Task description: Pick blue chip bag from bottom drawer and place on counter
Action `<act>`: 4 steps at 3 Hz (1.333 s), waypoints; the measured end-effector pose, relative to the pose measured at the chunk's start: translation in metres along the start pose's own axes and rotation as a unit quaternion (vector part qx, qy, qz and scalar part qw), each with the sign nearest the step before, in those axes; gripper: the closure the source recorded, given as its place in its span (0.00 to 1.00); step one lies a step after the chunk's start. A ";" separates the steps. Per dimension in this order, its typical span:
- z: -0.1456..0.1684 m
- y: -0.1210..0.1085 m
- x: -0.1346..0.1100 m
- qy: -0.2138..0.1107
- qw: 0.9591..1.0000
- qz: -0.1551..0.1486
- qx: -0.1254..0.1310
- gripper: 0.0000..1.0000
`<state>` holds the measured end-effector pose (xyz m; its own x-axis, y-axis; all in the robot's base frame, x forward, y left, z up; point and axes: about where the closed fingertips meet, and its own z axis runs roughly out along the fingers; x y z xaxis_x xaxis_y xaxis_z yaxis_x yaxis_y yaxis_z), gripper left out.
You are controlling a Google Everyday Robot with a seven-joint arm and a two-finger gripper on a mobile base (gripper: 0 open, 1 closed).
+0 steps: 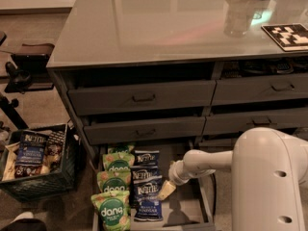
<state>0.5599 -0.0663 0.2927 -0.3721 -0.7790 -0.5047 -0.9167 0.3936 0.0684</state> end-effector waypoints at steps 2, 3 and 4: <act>0.025 0.004 -0.012 -0.050 0.995 -0.079 -0.031 0.00; 0.033 0.003 -0.017 -0.062 0.992 -0.108 -0.034 0.00; 0.048 -0.002 -0.015 -0.063 0.990 -0.115 -0.046 0.00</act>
Offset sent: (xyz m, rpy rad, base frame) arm 0.0106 0.0343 -0.0156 0.1355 -0.1298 0.2741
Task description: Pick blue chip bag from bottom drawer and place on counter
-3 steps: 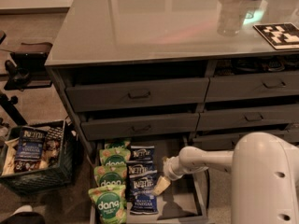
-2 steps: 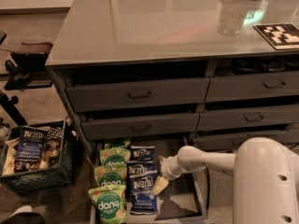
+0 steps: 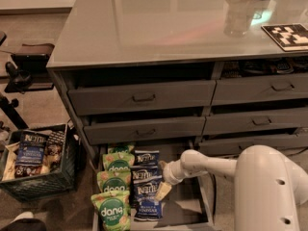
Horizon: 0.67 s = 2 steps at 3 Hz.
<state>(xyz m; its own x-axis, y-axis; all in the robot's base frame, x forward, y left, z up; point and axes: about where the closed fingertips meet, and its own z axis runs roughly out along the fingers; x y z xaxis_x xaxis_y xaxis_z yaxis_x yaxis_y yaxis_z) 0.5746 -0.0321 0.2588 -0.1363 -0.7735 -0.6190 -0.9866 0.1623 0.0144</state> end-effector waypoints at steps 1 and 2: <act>0.031 0.000 0.011 0.004 0.999 0.007 -0.042 0.00; 0.045 0.002 0.016 0.005 0.998 0.013 -0.061 0.00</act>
Offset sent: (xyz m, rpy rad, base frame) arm 0.0018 0.0170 -0.0592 0.0115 0.1510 0.0674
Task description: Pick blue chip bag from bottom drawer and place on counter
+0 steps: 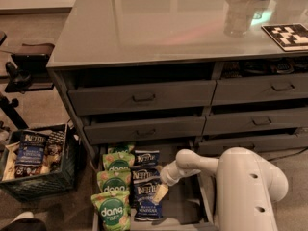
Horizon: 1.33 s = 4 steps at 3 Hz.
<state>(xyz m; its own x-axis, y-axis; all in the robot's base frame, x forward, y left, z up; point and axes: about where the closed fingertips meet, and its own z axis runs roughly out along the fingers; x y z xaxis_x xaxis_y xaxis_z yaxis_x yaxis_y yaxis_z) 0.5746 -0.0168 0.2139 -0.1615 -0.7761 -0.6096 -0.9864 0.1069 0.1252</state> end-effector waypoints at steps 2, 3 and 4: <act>0.011 0.010 0.016 0.010 0.999 0.025 -0.017 0.00; 0.009 0.017 0.022 0.016 0.999 0.035 -0.015 0.19; 0.008 0.021 0.023 0.021 0.999 0.039 -0.014 0.42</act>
Offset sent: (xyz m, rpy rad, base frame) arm -0.0184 -0.0142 -0.0189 -0.0352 0.0760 -0.0406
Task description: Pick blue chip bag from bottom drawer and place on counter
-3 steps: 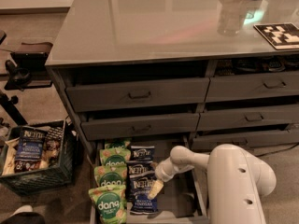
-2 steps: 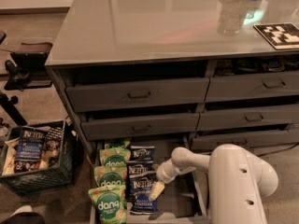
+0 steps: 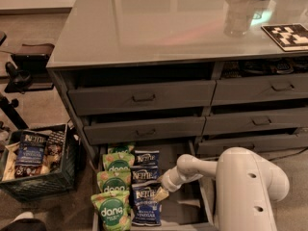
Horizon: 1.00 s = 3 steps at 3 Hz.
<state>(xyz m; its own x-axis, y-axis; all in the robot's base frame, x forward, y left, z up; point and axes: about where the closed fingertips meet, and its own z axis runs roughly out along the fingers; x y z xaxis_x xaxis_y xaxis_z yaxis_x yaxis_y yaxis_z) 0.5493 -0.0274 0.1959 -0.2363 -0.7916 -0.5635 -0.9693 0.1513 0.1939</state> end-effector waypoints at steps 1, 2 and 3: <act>0.000 0.000 0.000 0.000 1.000 0.000 0.000 0.66; 0.000 0.000 0.000 0.000 1.000 0.000 0.000 0.89; 0.000 0.000 0.000 0.000 1.000 0.000 0.000 1.00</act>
Offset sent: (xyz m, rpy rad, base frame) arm 0.0000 0.0000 0.0000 0.0000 0.0000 0.0000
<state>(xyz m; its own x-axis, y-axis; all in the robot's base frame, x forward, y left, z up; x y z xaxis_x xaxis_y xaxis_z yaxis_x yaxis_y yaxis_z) 0.5493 -0.0273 0.1958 -0.2363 -0.7916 -0.5635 -0.9693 0.1512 0.1940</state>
